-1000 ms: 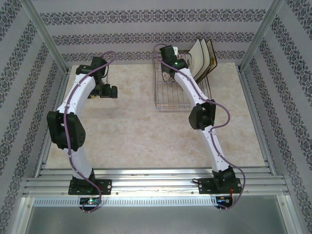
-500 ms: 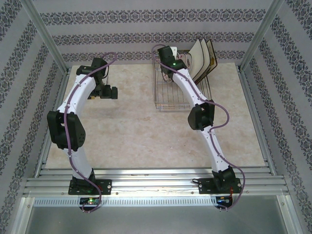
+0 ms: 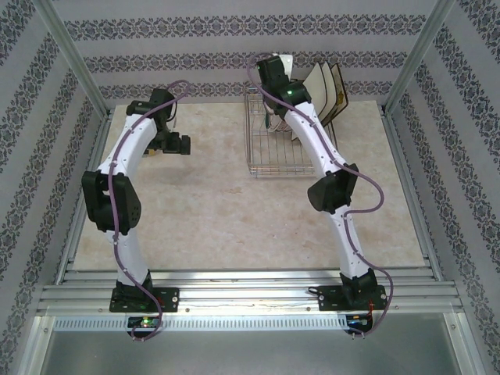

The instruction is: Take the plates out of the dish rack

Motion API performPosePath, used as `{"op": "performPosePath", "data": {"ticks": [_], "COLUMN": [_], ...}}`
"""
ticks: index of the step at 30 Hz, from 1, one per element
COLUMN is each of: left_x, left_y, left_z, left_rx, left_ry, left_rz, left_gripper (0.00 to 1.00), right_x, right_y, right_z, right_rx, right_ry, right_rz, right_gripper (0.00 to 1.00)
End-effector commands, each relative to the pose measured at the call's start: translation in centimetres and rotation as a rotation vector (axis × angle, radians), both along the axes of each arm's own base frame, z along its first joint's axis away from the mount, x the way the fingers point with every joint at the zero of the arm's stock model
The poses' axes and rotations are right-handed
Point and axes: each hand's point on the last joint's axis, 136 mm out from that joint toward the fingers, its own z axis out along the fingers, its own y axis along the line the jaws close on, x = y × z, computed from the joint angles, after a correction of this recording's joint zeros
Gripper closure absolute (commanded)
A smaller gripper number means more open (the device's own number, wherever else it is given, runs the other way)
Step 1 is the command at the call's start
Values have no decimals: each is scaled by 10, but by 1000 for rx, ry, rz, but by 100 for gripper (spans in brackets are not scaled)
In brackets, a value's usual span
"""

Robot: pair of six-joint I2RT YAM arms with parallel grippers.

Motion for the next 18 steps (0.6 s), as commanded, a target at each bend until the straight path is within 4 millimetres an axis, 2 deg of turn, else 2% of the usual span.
{"op": "performPosePath", "data": {"ticks": [1,6,10,14,18], "left_x": [3,13,21,28,26], "left_y": [-5,-7,-9,-9,-11], "left_z": [7,5,8,17,17], "left_rx": [-8,-10,-17,-20,-32], "left_ry": [2,13,13,-34,-35], "left_rz": [-36,-38,-40,-30,-3], "left_gripper": [0,0,0,0,0], "right_x": [-24,-44,-59,-78,-93], "right_y": [-4,2,14,37,50], "right_z": [67,86,82,71,60], "right_rx": [26,97,223,479,801], "right_ry": [-113,-98,-29,77,143], "right_rz": [-3,76,202,434,640], "right_gripper": [100,100,100,100,100]}}
